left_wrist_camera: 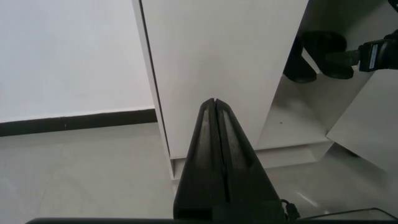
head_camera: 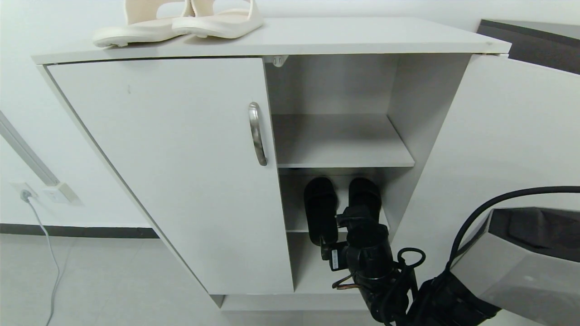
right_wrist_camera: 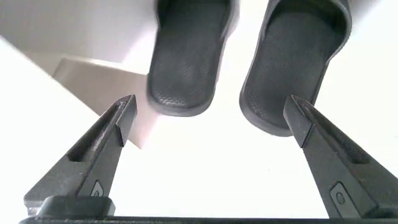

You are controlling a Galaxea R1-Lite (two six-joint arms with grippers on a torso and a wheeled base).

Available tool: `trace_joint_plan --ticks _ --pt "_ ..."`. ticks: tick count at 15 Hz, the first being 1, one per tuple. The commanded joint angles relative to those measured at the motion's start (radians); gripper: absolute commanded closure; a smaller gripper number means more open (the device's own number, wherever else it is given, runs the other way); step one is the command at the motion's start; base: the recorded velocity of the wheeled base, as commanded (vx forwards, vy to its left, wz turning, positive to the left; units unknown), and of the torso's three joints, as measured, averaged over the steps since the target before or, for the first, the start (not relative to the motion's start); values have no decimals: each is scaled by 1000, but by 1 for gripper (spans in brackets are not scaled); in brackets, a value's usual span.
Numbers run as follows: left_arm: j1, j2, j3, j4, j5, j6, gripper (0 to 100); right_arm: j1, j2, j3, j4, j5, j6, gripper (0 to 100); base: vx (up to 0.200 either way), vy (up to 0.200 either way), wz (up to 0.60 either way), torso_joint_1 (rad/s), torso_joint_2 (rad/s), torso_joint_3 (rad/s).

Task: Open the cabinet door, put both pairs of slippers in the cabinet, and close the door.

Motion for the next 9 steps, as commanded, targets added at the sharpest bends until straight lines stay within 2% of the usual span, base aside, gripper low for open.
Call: trace_joint_plan --ticks 1,5,9 --pt "1 1 0 0 0 -2 100 9 -22 16 0 0 0 0 0 0 0 0 0 0" --pt "0 1 0 0 0 -2 100 20 -22 19 -3 0 0 0 0 0 0 0 0 0" --pt "1 1 0 0 0 -2 100 20 -20 19 -5 -1 0 0 -200 0 0 5 5 0"
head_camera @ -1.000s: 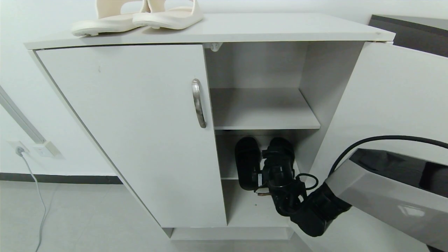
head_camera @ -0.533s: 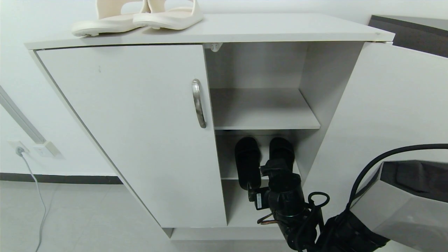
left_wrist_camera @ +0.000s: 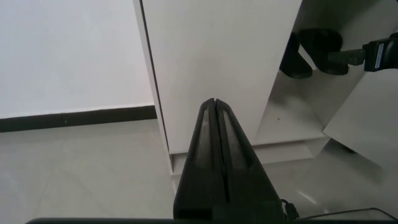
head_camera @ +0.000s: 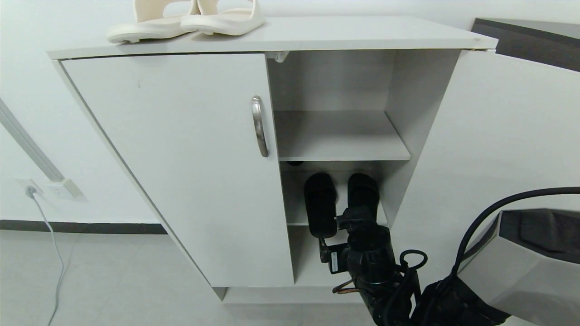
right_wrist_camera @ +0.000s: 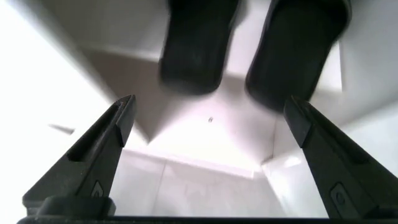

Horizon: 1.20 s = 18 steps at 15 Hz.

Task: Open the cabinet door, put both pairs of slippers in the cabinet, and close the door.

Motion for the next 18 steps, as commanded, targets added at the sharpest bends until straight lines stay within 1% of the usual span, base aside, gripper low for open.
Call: trace_joint_plan --ticks 1,2,10,18 --pt "1 1 0 0 0 1 100 -1 1 1 0 0 -1 0 -200 0 0 -7 2 7" --pt "0 1 0 0 0 1 100 -1 1 1 0 0 -1 0 -200 0 0 2 -2 -2" --pt "0 1 0 -1 2 -9 100 -2 -14 6 -2 0 -3 0 0 0 0 0 0 0" --pt "1 1 0 0 0 -5 100 -2 -18 18 -2 0 -4 0 0 0 0 0 0 0"
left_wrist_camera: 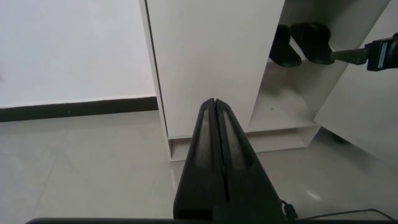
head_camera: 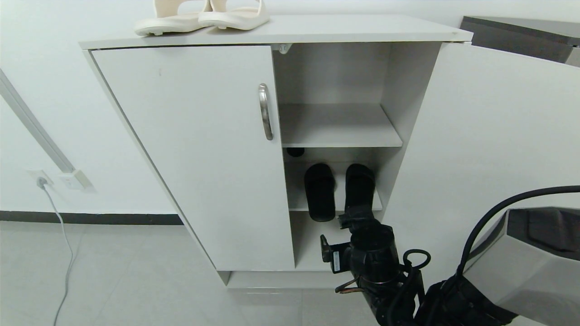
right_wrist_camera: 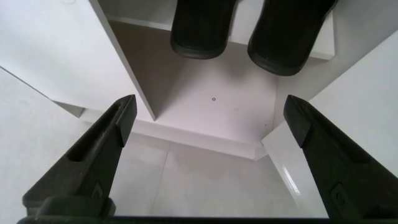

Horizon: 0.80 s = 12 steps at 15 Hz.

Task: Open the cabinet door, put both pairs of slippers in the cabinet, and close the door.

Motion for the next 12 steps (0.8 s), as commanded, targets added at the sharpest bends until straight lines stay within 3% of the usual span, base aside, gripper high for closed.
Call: trace_joint_plan --ticks 1,4,12 --pt "0 1 0 0 0 1 100 1 -2 2 -2 0 -1 0 0 0 0 0 0 0" --pt "0 1 0 0 0 1 100 1 -4 2 -2 0 1 0 0 0 0 3 3 63" --pt "0 1 0 0 0 3 100 4 -1 11 -46 0 -8 0 0 0 0 2 3 190"
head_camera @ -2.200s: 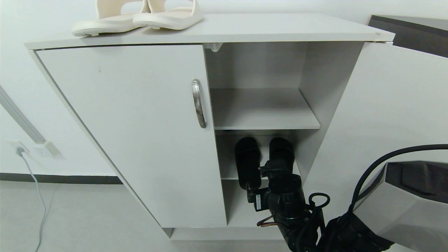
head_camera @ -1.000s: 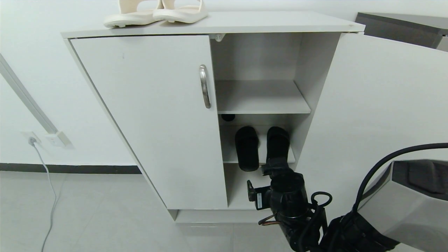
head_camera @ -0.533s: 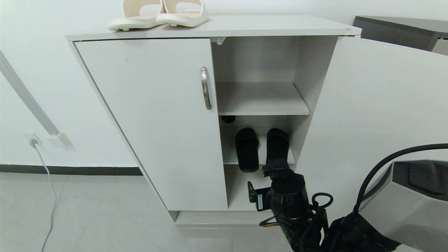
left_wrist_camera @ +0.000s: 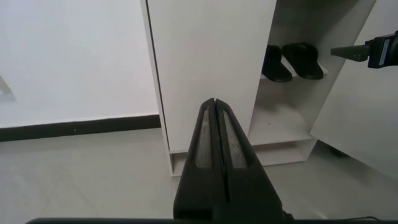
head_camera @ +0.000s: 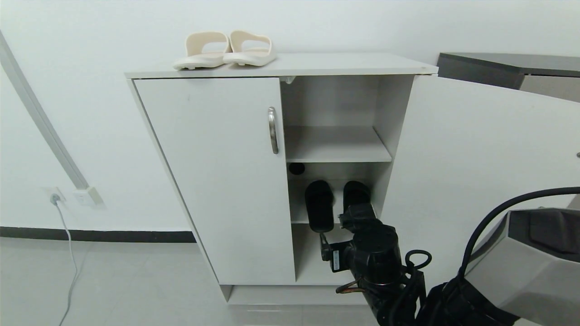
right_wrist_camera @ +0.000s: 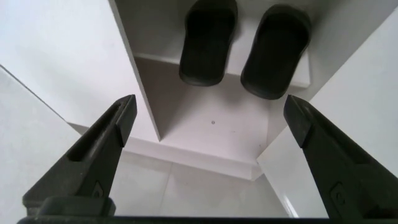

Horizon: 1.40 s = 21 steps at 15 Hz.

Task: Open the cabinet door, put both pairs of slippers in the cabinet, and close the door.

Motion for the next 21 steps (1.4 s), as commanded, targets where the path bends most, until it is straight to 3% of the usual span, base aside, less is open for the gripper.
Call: trace_joint_plan --ticks 1,14,21 --pt "1 1 0 0 0 -1 100 -1 3 -1 0 0 0 0 0 0 0 -2 -2 168" --pt "0 1 0 0 2 -4 100 0 12 9 -25 0 -1 0 0 0 0 0 1 13" --pt "1 1 0 0 0 -4 100 0 18 13 -26 2 0 0 0 200 0 4 -1 4"
